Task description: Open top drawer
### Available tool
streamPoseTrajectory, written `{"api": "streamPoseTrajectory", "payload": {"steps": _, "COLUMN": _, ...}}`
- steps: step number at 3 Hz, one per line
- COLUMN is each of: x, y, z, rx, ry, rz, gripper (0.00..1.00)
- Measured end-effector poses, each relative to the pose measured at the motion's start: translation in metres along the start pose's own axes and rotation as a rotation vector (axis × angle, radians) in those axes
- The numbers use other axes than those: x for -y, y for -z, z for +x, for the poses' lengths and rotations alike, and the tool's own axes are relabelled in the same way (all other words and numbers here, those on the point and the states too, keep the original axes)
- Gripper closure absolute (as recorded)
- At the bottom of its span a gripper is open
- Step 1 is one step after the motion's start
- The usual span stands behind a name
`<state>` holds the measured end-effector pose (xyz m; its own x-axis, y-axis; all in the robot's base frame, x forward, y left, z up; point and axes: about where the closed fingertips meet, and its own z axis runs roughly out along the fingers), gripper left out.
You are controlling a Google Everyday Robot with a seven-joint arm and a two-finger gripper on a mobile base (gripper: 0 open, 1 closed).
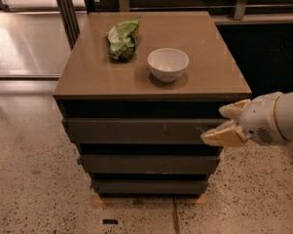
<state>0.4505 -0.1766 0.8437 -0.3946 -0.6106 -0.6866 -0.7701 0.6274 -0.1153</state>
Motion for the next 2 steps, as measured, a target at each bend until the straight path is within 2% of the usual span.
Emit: {"api": "streamPoseTrajectory", "payload": {"steps": 2, "x": 0.0, "y": 0.0001, "z": 0.0, "rx": 0.0, "ry": 0.0, "rz": 0.0, "gripper": 0.88}}
